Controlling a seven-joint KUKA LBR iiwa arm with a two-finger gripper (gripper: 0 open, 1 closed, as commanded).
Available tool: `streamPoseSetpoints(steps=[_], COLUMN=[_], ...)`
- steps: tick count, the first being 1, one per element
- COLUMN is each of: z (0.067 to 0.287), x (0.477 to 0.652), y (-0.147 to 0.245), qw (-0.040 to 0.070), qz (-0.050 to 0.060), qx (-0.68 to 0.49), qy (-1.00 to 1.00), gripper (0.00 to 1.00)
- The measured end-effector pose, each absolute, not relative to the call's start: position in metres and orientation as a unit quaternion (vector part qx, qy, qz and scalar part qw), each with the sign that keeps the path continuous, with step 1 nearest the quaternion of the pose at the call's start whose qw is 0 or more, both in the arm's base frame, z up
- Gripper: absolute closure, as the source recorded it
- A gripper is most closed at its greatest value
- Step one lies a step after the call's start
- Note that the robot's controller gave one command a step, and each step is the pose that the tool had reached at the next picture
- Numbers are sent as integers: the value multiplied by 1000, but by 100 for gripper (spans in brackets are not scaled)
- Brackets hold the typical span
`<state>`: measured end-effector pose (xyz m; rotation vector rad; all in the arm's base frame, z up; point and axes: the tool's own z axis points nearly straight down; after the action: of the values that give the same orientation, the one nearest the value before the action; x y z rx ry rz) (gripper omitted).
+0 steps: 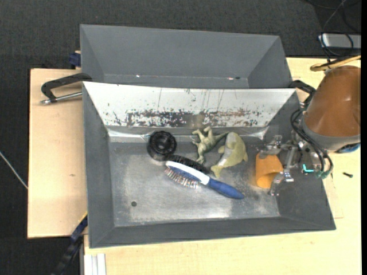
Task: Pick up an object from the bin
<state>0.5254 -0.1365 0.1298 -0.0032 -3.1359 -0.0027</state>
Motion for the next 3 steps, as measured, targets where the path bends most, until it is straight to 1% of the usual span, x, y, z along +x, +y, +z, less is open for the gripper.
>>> streamPoseSetpoints(steps=[1,2,3], z=[75,103,103], x=[588,602,600], y=[-48,-54,-27], qw=[-3,-1,1], qz=[6,2,2], qx=[4,139,-20], qy=[-1000,-990,-1000], gripper=[0,0,0])
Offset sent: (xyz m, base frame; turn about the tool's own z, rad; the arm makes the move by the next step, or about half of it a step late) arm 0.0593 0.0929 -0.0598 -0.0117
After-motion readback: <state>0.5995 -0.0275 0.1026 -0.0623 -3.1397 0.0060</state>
